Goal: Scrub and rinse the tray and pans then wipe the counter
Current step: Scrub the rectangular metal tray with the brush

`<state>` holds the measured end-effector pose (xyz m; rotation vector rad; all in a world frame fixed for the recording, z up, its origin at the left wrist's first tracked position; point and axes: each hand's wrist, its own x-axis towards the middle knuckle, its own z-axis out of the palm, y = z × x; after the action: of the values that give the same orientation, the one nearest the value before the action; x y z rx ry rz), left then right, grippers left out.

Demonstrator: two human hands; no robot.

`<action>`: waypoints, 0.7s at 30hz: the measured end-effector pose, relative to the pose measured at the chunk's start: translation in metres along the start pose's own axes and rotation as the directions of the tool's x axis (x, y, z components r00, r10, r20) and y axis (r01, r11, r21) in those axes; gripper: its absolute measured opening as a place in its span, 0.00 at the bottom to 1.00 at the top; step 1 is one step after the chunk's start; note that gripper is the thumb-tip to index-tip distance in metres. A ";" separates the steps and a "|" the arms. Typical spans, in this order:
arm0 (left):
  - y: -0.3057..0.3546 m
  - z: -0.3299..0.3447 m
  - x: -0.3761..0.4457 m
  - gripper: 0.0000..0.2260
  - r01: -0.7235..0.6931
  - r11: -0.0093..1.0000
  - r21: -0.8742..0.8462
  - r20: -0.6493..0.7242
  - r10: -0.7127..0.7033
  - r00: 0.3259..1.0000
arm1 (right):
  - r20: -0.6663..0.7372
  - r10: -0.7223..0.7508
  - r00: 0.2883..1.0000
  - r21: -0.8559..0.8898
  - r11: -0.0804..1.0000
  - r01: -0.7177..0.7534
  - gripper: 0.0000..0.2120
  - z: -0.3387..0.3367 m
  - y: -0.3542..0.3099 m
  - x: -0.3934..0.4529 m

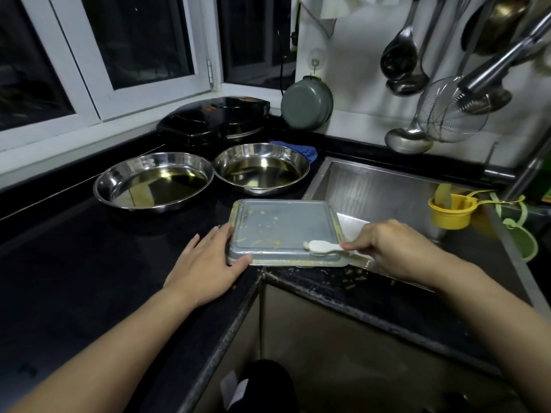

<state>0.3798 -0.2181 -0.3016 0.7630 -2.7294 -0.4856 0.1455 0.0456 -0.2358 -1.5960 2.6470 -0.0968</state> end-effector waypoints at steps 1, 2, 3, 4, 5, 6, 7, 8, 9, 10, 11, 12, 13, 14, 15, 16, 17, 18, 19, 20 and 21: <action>0.000 0.001 0.001 0.36 -0.001 1.000 0.005 -0.003 0.001 1.000 | -0.003 0.026 1.000 0.000 1.000 -0.026 0.20 -0.001 0.009 -0.007; 0.000 0.002 0.001 0.36 0.000 1.000 0.006 -0.002 0.000 1.000 | -0.010 0.043 0.999 -0.008 0.999 -0.043 0.20 -0.001 0.017 -0.013; 0.000 0.003 0.002 0.36 0.000 1.000 0.011 0.002 0.000 1.000 | -0.021 0.042 0.999 -0.013 0.999 -0.042 0.20 -0.001 0.020 -0.018; 0.000 0.004 0.002 0.36 -0.002 1.000 0.017 0.006 0.002 1.000 | -0.033 0.027 0.999 -0.012 1.000 -0.027 0.20 -0.001 0.018 -0.020; 0.001 0.004 0.002 0.36 -0.002 1.000 0.021 0.010 0.002 1.000 | -0.038 0.001 0.999 -0.012 1.000 -0.001 0.19 -0.001 0.012 -0.018; 0.002 0.004 0.002 0.36 -0.002 1.000 0.020 0.014 0.001 1.000 | -0.042 -0.030 0.999 -0.018 0.999 0.029 0.18 0.000 0.003 -0.014; 0.002 0.003 0.002 0.36 -0.002 1.000 0.022 0.018 0.001 1.000 | -0.053 -0.069 0.996 -0.028 0.997 0.067 0.16 0.001 -0.009 -0.009; 0.002 0.003 0.001 0.36 -0.001 1.000 0.022 0.024 0.000 1.000 | -0.068 -0.112 0.991 -0.041 0.993 0.109 0.15 0.003 -0.022 -0.001; 0.002 0.001 0.001 0.36 0.000 1.000 0.020 0.033 -0.001 0.999 | -0.083 -0.149 0.985 -0.055 0.988 0.145 0.16 0.006 -0.037 0.008; 0.003 0.001 0.001 0.37 0.000 1.000 0.017 0.045 0.000 0.999 | -0.090 -0.166 0.982 -0.071 0.984 0.160 0.16 0.008 -0.052 0.017; 0.004 0.000 0.000 0.38 -0.001 1.000 0.017 0.059 0.000 0.998 | -0.095 -0.173 0.980 -0.090 0.982 0.165 0.17 0.008 -0.070 0.025; 0.005 0.000 0.000 0.39 -0.001 1.000 0.014 0.075 0.000 0.997 | -0.096 -0.180 0.979 -0.113 0.979 0.169 0.18 0.008 -0.086 0.033; 0.005 -0.001 0.000 0.40 0.001 1.000 0.008 0.083 -0.002 0.997 | -0.100 -0.199 0.975 -0.136 0.973 0.185 0.17 0.008 -0.103 0.041; 0.004 -0.001 -0.001 0.42 0.009 1.000 0.000 0.084 -0.009 0.996 | -0.105 -0.229 0.968 -0.174 0.962 0.209 0.17 0.007 -0.119 0.046; 0.004 0.000 -0.001 0.43 0.017 1.000 -0.011 0.080 -0.016 0.997 | -0.113 -0.258 0.959 -0.215 0.949 0.230 0.15 0.006 -0.130 0.050; 0.003 -0.001 0.000 0.45 0.024 0.999 -0.022 0.078 -0.023 0.997 | -0.124 -0.276 0.953 -0.238 0.941 0.242 0.14 0.004 -0.136 0.050; 0.001 -0.002 0.000 0.46 0.030 0.999 -0.037 0.082 -0.027 0.996 | -0.121 -0.289 0.950 -0.253 0.934 0.252 0.14 0.002 -0.136 0.050; 0.002 -0.003 0.001 0.48 0.027 0.998 -0.053 0.092 -0.022 0.996 | -0.110 -0.290 0.951 -0.263 0.931 0.254 0.15 0.000 -0.129 0.045; 0.002 -0.005 0.001 0.49 0.025 0.997 -0.075 0.104 -0.017 0.994 | -0.087 -0.280 0.956 -0.265 0.931 0.249 0.16 -0.003 -0.118 0.039; 0.002 -0.006 0.002 0.50 0.022 0.996 -0.090 0.113 -0.011 0.993 | -0.055 -0.248 0.967 -0.257 0.940 0.226 0.17 -0.005 -0.103 0.033; 0.002 -0.006 0.002 0.50 0.017 0.995 -0.099 0.116 -0.005 0.993 | -0.030 -0.197 0.980 -0.237 0.954 0.185 0.19 -0.009 -0.087 0.027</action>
<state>0.3792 -0.2196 -0.2950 0.7467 -2.7829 -0.6833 0.2091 -0.0181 -0.2205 -1.9451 2.6175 0.1749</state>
